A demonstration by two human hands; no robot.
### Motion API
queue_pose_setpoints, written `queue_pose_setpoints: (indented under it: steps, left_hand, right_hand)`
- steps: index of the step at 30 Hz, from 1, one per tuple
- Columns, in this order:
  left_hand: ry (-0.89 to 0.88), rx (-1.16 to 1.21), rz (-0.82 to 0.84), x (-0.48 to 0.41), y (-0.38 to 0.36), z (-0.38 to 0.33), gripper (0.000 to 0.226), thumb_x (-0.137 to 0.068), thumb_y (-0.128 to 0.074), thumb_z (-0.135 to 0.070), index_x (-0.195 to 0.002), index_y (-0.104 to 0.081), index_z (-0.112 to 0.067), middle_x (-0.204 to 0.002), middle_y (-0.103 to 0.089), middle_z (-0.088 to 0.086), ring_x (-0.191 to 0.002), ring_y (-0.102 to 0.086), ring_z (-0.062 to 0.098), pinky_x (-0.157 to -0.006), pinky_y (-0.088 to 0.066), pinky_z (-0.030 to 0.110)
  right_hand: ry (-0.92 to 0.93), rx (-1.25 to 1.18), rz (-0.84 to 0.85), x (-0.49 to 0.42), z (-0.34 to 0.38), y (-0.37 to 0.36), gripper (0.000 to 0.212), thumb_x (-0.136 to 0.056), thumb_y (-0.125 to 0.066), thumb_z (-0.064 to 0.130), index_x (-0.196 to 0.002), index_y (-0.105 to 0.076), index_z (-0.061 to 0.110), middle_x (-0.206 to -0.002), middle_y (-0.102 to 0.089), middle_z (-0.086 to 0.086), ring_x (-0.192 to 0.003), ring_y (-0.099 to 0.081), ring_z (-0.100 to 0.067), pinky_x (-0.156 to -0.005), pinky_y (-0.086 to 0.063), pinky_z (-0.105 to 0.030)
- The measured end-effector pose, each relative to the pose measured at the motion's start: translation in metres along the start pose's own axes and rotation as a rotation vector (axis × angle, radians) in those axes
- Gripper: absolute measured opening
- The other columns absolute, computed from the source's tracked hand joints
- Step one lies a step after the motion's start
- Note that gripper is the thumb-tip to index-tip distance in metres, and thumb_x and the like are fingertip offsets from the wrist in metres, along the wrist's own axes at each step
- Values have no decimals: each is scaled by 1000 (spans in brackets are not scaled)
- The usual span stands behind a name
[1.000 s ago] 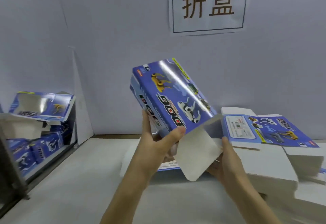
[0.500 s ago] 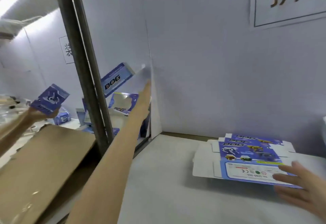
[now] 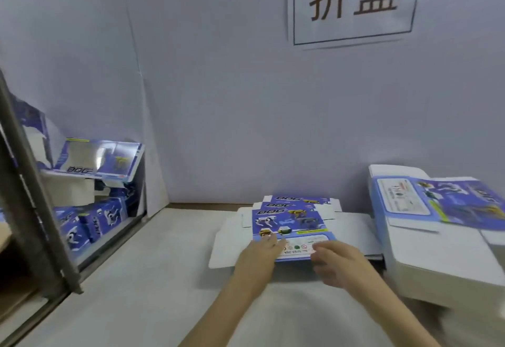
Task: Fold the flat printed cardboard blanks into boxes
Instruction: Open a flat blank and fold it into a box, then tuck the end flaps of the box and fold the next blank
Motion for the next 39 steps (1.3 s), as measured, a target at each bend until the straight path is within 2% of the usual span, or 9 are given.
queue_pose_setpoints:
  steps: [4,7,10,12,17,23,26,32,39]
  left_hand:
    - [133,69,-305,2,70,20,40,-99,-41,-18,-138,-50,-27,-136,-57,1,-116,-58,25,-89,-43,32]
    - [227,193,-733,26,151,35,20,-97,-55,-16,-114,-63,-7,-83,-69,14,-71,-64,37,-59,-41,35]
    - [214,673,-972,54,194,43,5,-97,-56,-17,-99,-56,-12,-71,-57,-12,-63,-61,3,-51,-38,12]
    - [173,1007,-935,59,200,40,5,-96,-58,-20,-100,-56,-23,-81,-64,-16,-80,-60,-13,-61,-42,1]
    - [112,1589,-579,53,161,6,32,-81,-61,-33,-113,-59,-28,-103,-73,-7,-91,-71,13,-60,-57,24]
    - [94,1589,-442,44,142,-19,64,-79,-57,-40,-141,-41,-29,-127,-61,-4,-110,-65,18,-61,-57,23]
    - [101,1614,-401,41,137,-27,65,-77,-54,-43,-139,-40,-31,-123,-60,-4,-102,-67,11,-56,-56,23]
    - [130,1688,-350,36,124,-44,54,-76,-51,-47,-129,-42,-41,-119,-63,-5,-99,-69,11,-57,-57,25]
    - [128,1661,-298,38,119,-65,61,-72,-49,-56,-131,-40,-44,-118,-63,-4,-96,-70,12,-62,-59,28]
  right_hand:
    - [220,5,-178,8,27,28,19,-95,-54,5,-104,-67,17,-101,-68,-2,-96,-64,-19,-92,-51,-46]
    - [437,-78,-298,26,59,50,30,-95,-53,5,-101,-62,33,-100,-71,12,-95,-67,-6,-77,-55,-26]
    - [548,-122,-359,36,76,68,29,-95,-54,9,-107,-60,35,-101,-69,19,-95,-65,1,-76,-52,-22]
    - [563,-151,-363,38,80,75,29,-91,-58,26,-118,-54,37,-111,-63,22,-100,-61,3,-79,-51,-23]
    - [592,-194,-268,45,88,70,36,-86,-52,49,-119,-54,36,-105,-67,22,-96,-65,2,-64,-52,-14]
    - [631,-203,-305,52,90,80,48,-82,-57,41,-127,-51,26,-110,-64,13,-98,-65,1,-57,-54,-15]
    - [626,-180,-354,51,90,90,44,-82,-58,43,-115,-59,14,-96,-68,8,-79,-67,4,-53,-49,-11]
    - [601,-233,-370,54,90,103,42,-76,-64,55,-97,-64,19,-88,-72,9,-79,-69,-6,-54,-49,-14]
    - [479,-178,-142,45,83,76,55,-67,-59,61,-101,-56,19,-85,-74,6,-77,-74,-16,-55,-53,-16]
Point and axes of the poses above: each hand's wrist, its own x-axis away from the middle knuckle, its own y-axis out of the back of the hand, z = x × y, the point moved 8 cm from there along -x, towards the middle knuckle
